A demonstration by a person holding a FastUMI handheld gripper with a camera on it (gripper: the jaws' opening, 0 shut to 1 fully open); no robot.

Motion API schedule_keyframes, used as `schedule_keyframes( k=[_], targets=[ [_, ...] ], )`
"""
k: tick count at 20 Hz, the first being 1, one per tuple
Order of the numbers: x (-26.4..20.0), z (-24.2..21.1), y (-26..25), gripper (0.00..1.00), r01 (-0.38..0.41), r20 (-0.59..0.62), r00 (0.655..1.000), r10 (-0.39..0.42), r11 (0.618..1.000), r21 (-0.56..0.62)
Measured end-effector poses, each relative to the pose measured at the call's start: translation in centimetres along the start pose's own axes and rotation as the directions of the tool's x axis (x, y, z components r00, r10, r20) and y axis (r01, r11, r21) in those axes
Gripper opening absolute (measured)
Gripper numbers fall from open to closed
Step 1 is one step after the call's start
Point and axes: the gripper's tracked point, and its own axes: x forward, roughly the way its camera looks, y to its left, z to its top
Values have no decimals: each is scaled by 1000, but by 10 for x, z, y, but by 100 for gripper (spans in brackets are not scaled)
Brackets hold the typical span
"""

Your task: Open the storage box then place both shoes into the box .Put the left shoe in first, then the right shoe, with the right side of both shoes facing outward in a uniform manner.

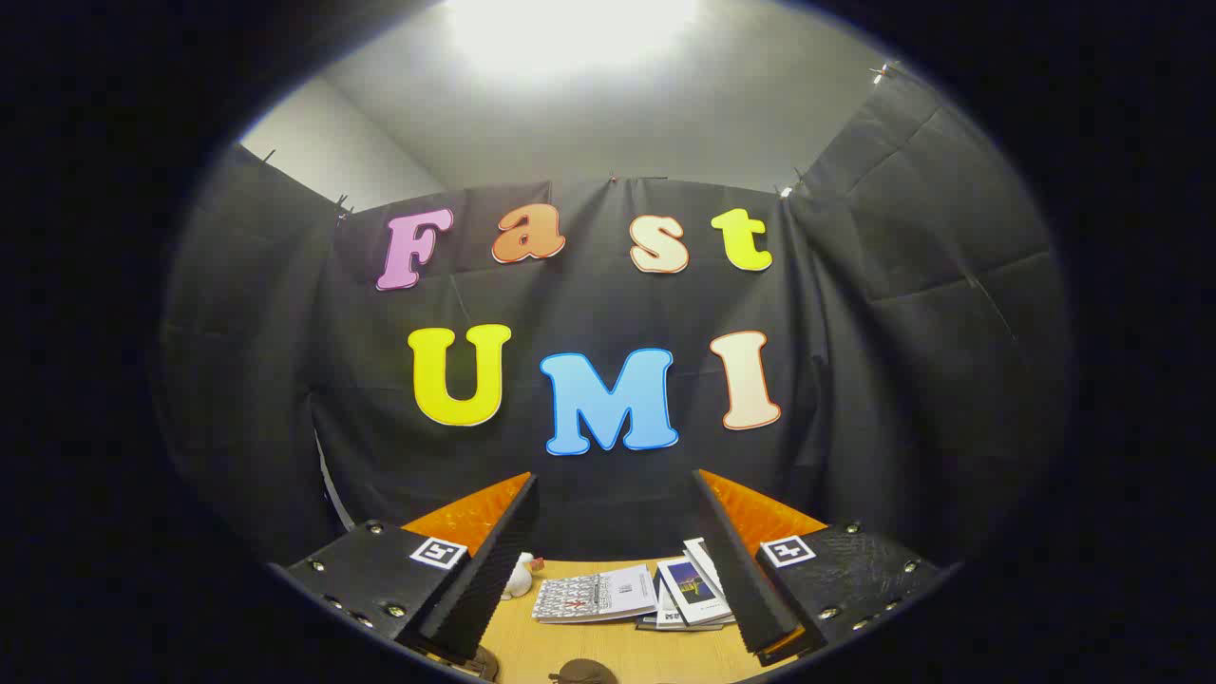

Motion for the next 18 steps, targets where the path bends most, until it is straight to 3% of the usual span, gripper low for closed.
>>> schedule_keyframes(
  k=[11,18],
  targets=[
    [2,-6,2,97,19,-6,1000,-19,1000,-17],
    [5,-34,25,97,-34,-38,999,34,999,-7]
  ],
)
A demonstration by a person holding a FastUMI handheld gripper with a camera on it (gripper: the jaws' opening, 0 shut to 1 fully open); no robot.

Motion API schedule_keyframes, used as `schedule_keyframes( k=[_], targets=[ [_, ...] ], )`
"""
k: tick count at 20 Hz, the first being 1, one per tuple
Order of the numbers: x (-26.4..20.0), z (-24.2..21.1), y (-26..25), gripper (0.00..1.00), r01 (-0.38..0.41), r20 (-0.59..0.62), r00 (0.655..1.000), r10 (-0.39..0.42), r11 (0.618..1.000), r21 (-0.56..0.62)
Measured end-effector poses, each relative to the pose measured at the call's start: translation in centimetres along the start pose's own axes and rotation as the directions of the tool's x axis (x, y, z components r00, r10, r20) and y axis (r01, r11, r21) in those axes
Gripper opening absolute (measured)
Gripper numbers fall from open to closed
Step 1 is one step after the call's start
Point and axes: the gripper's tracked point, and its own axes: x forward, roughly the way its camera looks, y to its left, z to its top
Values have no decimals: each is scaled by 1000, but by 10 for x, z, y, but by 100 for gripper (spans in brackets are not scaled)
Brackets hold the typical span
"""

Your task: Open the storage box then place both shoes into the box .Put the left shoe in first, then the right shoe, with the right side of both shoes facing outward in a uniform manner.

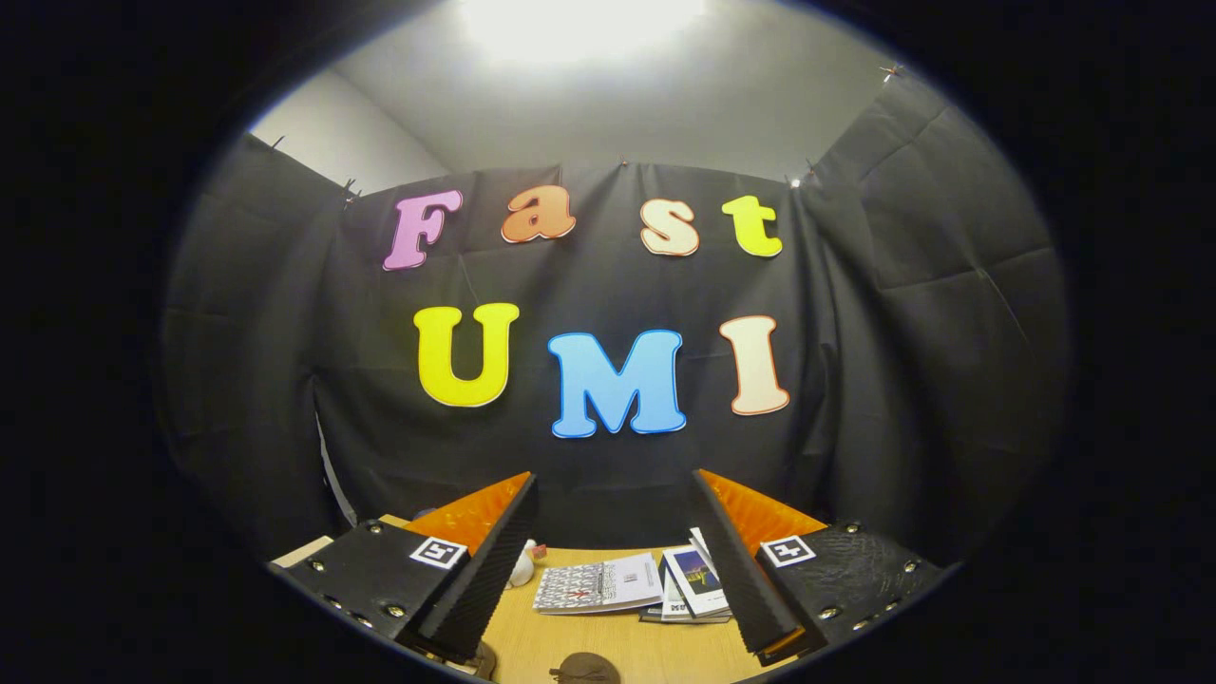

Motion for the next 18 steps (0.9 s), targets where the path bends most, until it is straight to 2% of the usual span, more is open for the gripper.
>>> schedule_keyframes(
  k=[4,9,14,18],
  targets=[
    [5,-30,36,97,-102,-57,993,105,993,59],
    [13,-75,89,97,-235,-155,952,263,956,177],
    [13,-121,146,97,-371,-243,862,445,880,296],
    [5,-156,191,98,-444,-298,758,580,794,415]
  ],
)
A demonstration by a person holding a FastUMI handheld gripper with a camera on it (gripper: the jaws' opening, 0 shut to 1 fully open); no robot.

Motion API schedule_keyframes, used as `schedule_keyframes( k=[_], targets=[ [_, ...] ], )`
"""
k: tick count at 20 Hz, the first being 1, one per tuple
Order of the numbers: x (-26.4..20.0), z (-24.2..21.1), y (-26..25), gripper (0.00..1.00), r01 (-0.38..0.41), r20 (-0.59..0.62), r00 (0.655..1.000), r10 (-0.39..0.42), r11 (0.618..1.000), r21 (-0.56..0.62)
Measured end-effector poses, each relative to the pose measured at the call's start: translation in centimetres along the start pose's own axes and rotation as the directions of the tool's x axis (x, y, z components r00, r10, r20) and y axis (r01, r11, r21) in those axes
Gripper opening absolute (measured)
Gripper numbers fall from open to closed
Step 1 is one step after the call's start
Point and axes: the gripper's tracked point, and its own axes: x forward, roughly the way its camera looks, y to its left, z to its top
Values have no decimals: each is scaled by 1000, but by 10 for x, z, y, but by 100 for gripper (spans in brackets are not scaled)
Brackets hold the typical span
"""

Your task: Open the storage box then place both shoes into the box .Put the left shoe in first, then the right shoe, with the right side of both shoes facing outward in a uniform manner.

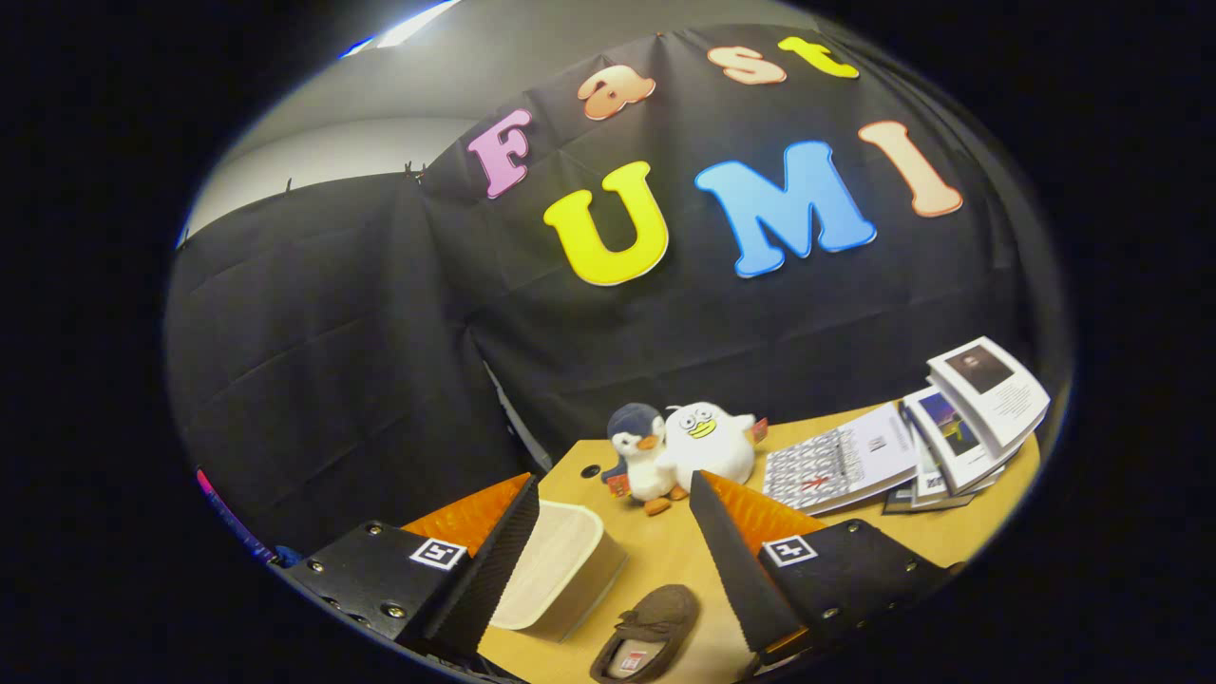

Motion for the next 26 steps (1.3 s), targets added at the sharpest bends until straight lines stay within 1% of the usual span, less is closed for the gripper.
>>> schedule_keyframes(
  k=[3,6,8,10,14,16,17,21,23,25,26],
  targets=[
    [19,-32,17,98,-92,-81,992,98,993,79],
    [30,-65,26,98,-150,-162,970,180,972,183],
    [35,-83,30,98,-173,-205,953,224,955,241],
    [47,-105,35,98,-192,-247,931,270,934,301],
    [62,-157,40,98,-202,-337,867,367,877,436],
    [71,-174,42,98,-198,-346,852,394,852,485],
    [76,-180,42,96,-192,-355,847,396,850,490],
    [88,-203,50,96,-198,-396,820,413,854,480],
    [93,-209,53,96,-203,-394,815,426,846,494],
    [92,-203,59,91,-230,-379,808,451,833,503],
    [94,-204,59,91,-224,-375,817,438,840,494]
  ],
)
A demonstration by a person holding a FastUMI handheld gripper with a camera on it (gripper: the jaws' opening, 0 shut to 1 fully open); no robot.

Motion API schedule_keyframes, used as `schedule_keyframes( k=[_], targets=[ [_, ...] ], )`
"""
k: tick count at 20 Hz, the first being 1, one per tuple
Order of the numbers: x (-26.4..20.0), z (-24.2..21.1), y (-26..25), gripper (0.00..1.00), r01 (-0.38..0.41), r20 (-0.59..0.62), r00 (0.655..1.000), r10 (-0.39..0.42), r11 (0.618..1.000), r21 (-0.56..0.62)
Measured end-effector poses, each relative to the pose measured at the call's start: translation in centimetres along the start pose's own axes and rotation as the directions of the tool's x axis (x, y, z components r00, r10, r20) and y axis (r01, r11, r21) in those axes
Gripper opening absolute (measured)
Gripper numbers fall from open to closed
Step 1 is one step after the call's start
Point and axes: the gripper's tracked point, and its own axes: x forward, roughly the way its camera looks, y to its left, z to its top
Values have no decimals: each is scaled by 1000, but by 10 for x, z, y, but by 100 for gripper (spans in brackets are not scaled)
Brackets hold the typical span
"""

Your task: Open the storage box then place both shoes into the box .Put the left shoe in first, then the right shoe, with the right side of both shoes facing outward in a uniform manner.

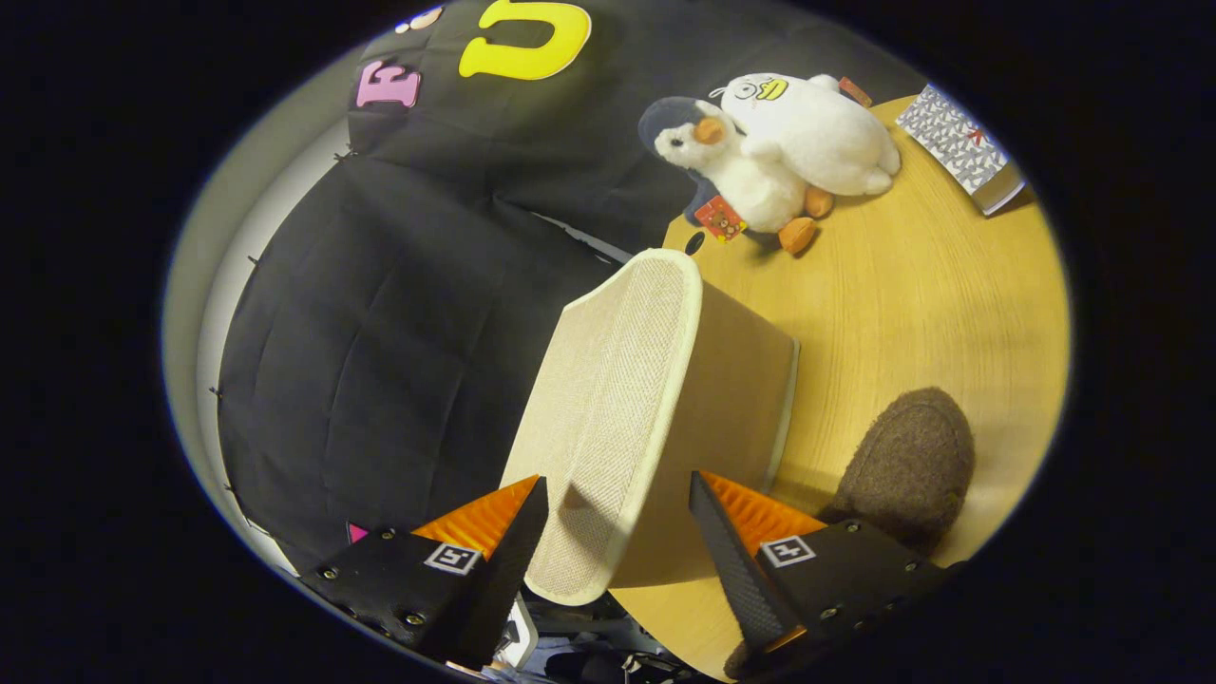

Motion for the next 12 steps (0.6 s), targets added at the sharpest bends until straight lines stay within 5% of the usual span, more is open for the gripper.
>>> schedule_keyframes(
  k=[2,3,5,12],
  targets=[
    [-3,6,13,38,-59,20,998,59,998,31],
    [-9,15,12,33,-73,40,997,71,996,43],
    [0,14,18,0,-60,17,998,58,993,107],
    [-7,25,36,0,-29,12,1000,28,995,100]
  ],
)
